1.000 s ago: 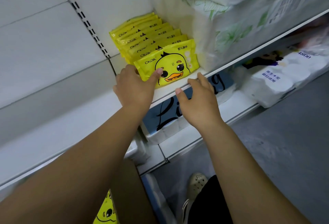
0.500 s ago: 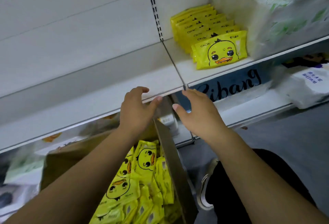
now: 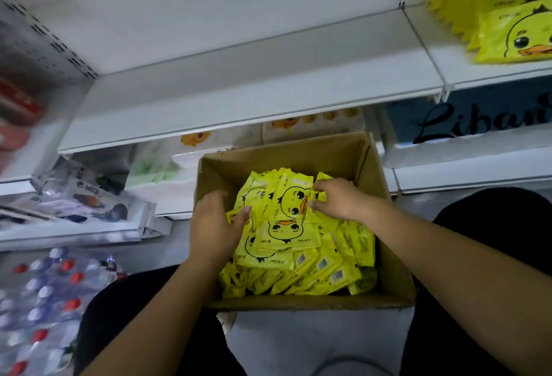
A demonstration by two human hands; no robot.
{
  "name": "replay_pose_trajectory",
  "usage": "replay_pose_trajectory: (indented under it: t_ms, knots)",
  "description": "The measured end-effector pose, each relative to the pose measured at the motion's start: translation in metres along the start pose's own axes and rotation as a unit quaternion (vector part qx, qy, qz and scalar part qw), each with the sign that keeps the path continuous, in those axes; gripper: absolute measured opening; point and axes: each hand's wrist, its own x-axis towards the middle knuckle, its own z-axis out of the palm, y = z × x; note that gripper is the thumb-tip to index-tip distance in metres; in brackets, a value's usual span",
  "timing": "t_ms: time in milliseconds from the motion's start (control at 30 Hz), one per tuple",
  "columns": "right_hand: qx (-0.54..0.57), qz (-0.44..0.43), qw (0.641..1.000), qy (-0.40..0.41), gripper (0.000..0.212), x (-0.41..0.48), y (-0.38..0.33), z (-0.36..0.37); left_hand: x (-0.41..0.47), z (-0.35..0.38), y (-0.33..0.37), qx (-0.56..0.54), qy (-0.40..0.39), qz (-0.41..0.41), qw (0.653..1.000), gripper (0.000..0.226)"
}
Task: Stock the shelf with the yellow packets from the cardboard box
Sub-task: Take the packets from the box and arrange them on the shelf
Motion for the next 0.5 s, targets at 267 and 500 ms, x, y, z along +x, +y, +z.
replay_pose_trajectory:
  t_ms: [267, 500]
  knots:
    - [0.045, 0.044, 0.996, 0.067, 0.077, 0.048, -0.007, 0.036, -0.018, 0.016, -0.070, 0.037, 0.019, 0.004, 0.999, 0.073]
    - [0.099, 0.045, 0.993, 0.047, 0.081, 0.083, -0.010, 0.041, -0.015, 0.025, -0.088, -0.046, 0.014, 0.002, 0.999, 0.062]
